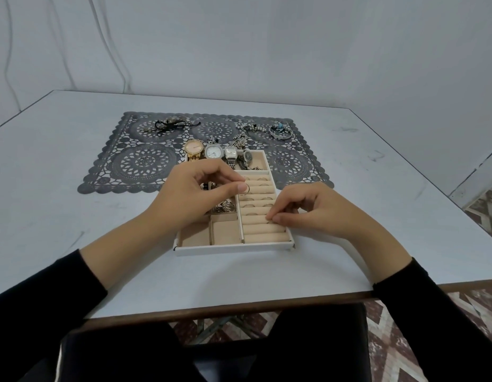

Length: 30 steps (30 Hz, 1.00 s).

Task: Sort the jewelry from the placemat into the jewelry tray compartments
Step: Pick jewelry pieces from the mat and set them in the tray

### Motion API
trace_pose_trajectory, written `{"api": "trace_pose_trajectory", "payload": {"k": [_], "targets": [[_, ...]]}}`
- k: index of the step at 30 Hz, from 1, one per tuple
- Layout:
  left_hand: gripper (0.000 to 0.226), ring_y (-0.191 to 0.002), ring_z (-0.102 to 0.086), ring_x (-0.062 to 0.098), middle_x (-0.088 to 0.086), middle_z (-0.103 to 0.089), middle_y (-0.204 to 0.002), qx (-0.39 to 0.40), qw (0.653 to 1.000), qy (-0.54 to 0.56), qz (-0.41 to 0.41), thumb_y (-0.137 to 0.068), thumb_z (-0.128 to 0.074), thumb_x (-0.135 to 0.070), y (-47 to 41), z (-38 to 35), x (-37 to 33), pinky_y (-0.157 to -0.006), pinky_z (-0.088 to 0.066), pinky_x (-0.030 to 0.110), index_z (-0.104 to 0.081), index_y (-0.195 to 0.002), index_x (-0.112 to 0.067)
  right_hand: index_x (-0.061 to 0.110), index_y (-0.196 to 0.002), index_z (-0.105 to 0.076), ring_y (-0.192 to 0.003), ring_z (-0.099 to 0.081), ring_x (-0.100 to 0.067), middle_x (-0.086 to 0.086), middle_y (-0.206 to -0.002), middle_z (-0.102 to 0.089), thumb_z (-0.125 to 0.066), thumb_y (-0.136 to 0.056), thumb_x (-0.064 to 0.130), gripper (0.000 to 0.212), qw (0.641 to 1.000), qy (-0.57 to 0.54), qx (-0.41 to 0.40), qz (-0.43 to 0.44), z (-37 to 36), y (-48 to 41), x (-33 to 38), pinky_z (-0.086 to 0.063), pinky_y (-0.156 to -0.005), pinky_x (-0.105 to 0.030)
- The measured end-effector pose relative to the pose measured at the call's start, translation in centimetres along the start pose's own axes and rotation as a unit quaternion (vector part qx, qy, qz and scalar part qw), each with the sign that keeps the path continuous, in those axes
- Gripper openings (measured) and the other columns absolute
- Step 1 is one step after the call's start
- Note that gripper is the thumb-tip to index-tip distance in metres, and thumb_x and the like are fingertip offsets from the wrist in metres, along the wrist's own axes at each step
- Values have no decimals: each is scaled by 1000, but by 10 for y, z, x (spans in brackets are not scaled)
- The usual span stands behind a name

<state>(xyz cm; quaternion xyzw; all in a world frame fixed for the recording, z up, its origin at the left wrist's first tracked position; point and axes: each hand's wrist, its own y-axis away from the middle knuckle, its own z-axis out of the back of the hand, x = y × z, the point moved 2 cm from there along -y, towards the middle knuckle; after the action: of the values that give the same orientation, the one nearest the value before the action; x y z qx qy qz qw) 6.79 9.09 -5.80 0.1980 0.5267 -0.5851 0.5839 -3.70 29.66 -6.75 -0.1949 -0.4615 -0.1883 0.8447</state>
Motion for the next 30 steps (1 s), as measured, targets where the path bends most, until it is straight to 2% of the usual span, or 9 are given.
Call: {"api": "trace_pose_trajectory", "payload": {"k": [4, 8, 10, 12, 16, 18, 21, 25, 30], "targets": [[15, -80, -70, 16, -5, -75, -81, 8, 1000, -6, -1, -75, -80, -24, 0, -1, -1, -79, -56, 26, -76, -86, -15, 4, -93, -74, -86, -67, -20, -8, -89, -72, -73, -80, 3, 13, 998, -56, -16, -22, 2, 1, 1, -53, -83, -28], [9, -78, -68, 7, -8, -75, -81, 33, 999, -13, -1, -77, -80, -23, 0, -1, -3, -74, -53, 17, -76, -84, -20, 11, -102, -73, -86, -63, -11, -8, -93, -72, -71, -84, 12, 18, 985, -89, -146, -28, 11, 0, -7, -50, -80, -19], [11, -77, -68, 5, -8, -74, -81, 47, 999, -20, -2, -76, -79, -26, 1, -2, -3, -73, -52, 16, -76, -84, -20, 15, -106, -71, -89, -63, -8, -6, -98, -71, -70, -86, 13, 19, 976, -34, -210, -54, 15, -1, -19, -49, -82, -20], [12, -76, -68, 2, -8, -74, -80, 65, 997, -32, -4, -77, -80, -25, 1, -2, -4, -71, -50, 12, -77, -85, -17, 19, -114, -68, -97, -62, -5, 3, -107, -69, -70, -87, 18, 27, 966, 90, -227, -83, 21, -1, -31, -48, -89, -18], [12, -83, -70, 6, -7, -76, -83, 118, 991, -55, 6, -76, -81, -27, 1, -3, -6, -81, -54, 21, -78, -86, -20, 21, -132, -56, -108, -50, 1, 8, -125, -60, -64, -90, 26, 43, 951, 213, -203, -95, 24, 0, -38, -27, -87, 7], [13, -87, -70, 6, -9, -76, -86, 137, 988, -69, 9, -75, -81, -30, 1, -4, -6, -85, -54, 26, -78, -85, -22, 20, -140, -48, -125, -44, -3, 9, -138, -51, -58, -94, 30, 48, 947, 255, -166, -100, 20, -2, -40, -21, -97, 3], [11, -89, -70, 6, -9, -76, -88, 147, 986, -75, 5, -76, -81, -29, 2, -4, -8, -87, -53, 27, -78, -85, -22, 22, -147, -36, -143, -26, -8, 9, -153, -36, -47, -98, 39, 53, 941, 299, -112, -116, 16, -3, -42, -20, -117, -25], [9, -88, -70, 7, -10, -75, -87, 149, 984, -91, -12, -76, -82, -27, 0, -5, -9, -86, -54, 26, -78, -84, -24, 21, -149, -32, -146, -14, -7, 8, -157, -25, -42, -100, 39, 53, 938, 310, -92, -129, 15, -3, -41, -8, -113, -17], [10, -86, -70, 7, -12, -75, -84, 168, 978, -111, -46, -75, -83, -28, 0, -9, -10, -81, -55, 30, -79, -83, -25, 21, -149, -32, -146, -13, -7, 8, -158, -23, -41, -101, 39, 53, 939, 307, -93, -124, 15, -2, -40, -7, -112, -16]]}}
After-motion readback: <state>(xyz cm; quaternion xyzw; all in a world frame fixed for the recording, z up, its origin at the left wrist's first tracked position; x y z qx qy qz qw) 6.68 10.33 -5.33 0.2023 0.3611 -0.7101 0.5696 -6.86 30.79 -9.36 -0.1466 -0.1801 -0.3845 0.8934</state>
